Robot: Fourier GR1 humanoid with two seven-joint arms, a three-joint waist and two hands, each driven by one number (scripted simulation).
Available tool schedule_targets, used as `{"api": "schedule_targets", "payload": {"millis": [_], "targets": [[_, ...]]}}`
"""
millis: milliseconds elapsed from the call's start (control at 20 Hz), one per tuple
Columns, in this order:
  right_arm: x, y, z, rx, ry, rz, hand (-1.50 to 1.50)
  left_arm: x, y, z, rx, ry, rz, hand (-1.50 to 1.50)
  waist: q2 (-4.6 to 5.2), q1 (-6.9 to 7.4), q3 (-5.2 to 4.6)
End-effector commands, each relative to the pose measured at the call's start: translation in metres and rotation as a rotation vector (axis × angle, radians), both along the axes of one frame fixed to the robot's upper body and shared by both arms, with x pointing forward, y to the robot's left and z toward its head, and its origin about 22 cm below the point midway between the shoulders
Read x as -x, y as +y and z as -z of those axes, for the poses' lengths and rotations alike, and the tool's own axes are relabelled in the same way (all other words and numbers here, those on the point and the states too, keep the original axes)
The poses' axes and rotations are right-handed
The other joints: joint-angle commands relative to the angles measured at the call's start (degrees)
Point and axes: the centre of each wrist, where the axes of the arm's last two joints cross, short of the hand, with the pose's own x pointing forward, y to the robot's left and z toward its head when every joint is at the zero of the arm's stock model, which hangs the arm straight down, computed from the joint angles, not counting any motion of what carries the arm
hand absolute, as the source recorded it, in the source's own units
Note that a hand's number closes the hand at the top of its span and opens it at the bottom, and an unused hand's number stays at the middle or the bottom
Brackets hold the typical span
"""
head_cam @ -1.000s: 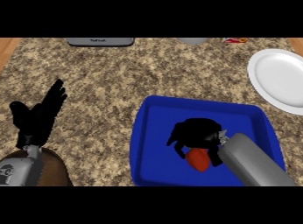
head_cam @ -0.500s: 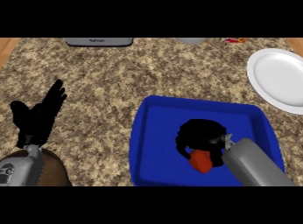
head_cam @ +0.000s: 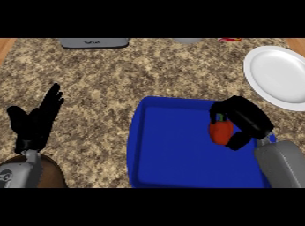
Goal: Pick the bell pepper from the tray and place it in the plate
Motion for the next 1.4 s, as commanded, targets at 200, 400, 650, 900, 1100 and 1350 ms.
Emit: {"api": "schedule_targets", "payload": {"millis": [200, 400, 650, 900, 1100, 1350], "targets": [[0.008, -0.043, -0.051, -0.222, -0.368, 0.401, 1.50, 0.002, 0.002, 0.002, -0.011, 0.011, 0.013, 0.00, 0.25, 0.72, 0.02], [0.012, -0.076, -0.077, -0.286, -0.361, 0.513, 1.50, -0.008, 0.003, -0.006, 0.006, -0.007, 0.025, 0.00, 0.41, 1.27, 0.01], [-0.007, -0.103, -0.076, -0.377, -0.286, 0.628, 1.50, -0.005, -0.012, 0.000, 0.006, -0.007, 0.038, 0.00, 0.52, 1.98, 0.03], [-0.030, -0.158, -0.078, -0.383, -0.270, 0.726, 1.50, -0.014, -0.001, -0.014, -0.010, -0.019, 0.035, 0.00, 0.69, 2.52, 0.07], [-0.041, -0.184, -0.065, -0.357, -0.297, 0.738, 1.50, -0.022, -0.013, -0.023, 0.006, -0.015, 0.046, 0.00, 0.76, 2.64, 0.08], [-0.037, -0.218, -0.048, -0.227, -0.241, 0.778, 1.50, -0.016, -0.010, -0.012, -0.004, -0.024, 0.078, 0.00, 1.42, 4.21, 0.19]]}}
